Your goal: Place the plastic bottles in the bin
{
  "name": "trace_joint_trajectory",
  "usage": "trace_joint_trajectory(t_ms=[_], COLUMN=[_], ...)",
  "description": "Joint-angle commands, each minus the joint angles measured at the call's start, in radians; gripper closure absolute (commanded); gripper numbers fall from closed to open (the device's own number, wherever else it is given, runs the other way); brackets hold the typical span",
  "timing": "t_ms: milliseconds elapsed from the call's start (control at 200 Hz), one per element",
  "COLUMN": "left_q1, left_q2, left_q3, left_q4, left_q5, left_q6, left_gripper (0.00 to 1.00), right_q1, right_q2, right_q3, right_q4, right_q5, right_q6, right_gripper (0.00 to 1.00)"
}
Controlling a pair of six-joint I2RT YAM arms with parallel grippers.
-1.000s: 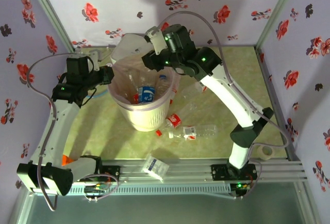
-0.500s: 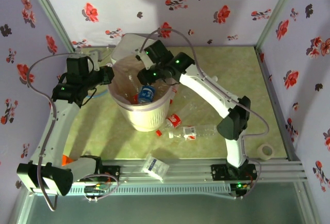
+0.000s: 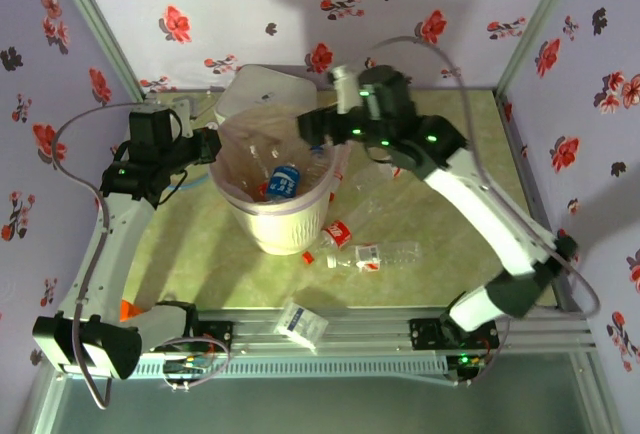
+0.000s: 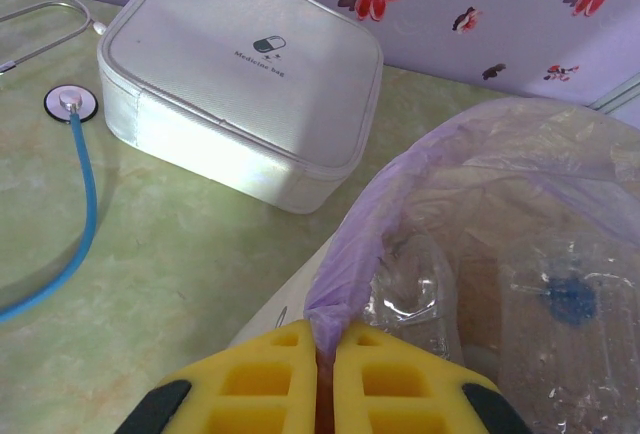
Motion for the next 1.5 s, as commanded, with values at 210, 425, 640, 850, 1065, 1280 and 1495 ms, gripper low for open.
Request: trace_joint_trajectory(t_ms=[210,425,640,850,1065,1280,1495], left_q1=[-0.003,-0.003,-0.004,-0.004,-0.002,-0.003,-0.004], left_q2=[0.005,0.001,0.014,0.025,0.036,0.029,0.025], left_q3=[-0.016,-0.014,0.004,-0.002,-0.009,-0.009,-0.007], left_q4=[-0.018,-0.024,-0.035,-0.024,-0.017,-0.02,-0.027], left_q5=[0.014,0.013,0.012,0.011,0.012,0.009,0.006], left_q6=[-0.017,-0.027,-0.021,-0.024,-0.024,-0.025,-0.021], left_gripper=[0.97,0.97,0.97,0.97,0.97,0.97,0.97], right_q1=[-0.428,-0.568,-0.609,-0.604,-0.593,-0.591,-0.6], right_q2=[-0.007,0.191,0.387,0.509,0.568,0.619,0.589], right_q3=[-0.294,-0.32,-0.281,-0.25,-0.293,-0.288,-0.294], right_q4=[0.024,0.079,0.154,0.155,0.226,0.244,0.243], right_q5=[0.124,0.23,0.195,0.124,0.062,0.031,0.032], right_q6=[0.283,0.555,0.719,0.763,0.809,0.833,0.803], right_gripper=[0.01,0.01,0.01,0.01,0.01,0.13,0.28])
